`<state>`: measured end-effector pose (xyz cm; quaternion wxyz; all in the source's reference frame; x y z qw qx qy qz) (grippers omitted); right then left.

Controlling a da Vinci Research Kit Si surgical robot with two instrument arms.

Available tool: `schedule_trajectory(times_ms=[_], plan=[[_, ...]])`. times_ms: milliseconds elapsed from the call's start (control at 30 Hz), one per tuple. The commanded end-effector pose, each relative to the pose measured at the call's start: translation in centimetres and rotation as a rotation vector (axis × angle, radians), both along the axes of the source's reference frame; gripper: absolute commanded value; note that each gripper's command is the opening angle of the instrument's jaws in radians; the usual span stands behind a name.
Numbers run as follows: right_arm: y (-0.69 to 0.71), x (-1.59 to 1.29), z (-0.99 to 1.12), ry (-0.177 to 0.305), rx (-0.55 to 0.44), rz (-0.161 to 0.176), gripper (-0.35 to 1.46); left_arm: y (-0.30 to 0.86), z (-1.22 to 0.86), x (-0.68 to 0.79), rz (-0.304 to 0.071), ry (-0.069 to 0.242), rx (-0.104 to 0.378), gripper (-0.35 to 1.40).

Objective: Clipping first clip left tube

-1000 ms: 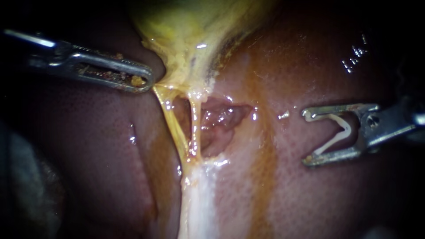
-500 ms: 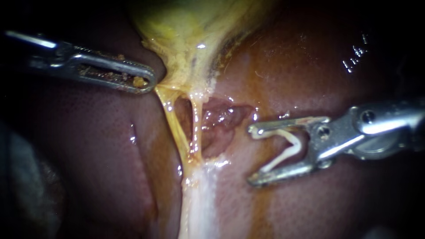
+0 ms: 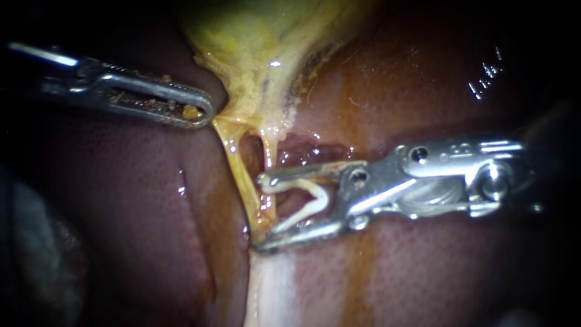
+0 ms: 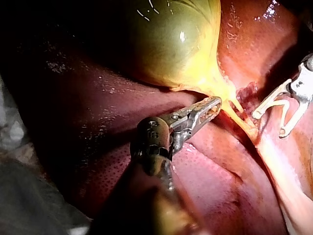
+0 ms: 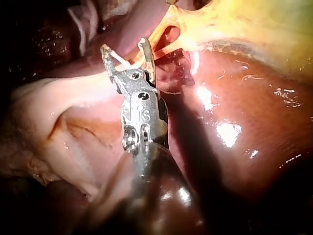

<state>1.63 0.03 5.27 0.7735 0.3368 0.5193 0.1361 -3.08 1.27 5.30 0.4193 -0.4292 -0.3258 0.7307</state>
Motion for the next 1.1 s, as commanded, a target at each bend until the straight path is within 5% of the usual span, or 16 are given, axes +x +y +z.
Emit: schedule_trajectory(times_ms=[33,700,1100], plan=[[-0.01,0.01,0.04,-0.002,0.004,0.001,0.48,0.00,0.00,0.00,0.000,0.000,0.000,-0.35],[-0.12,-0.01,0.76,-0.041,0.031,0.026,0.48,-0.01,-0.01,-0.01,-0.001,0.000,0.000,-0.35],[-0.20,0.28,0.92,-0.037,0.032,0.031,0.49,-0.01,-0.01,-0.02,-0.001,0.001,0.000,-0.35]])
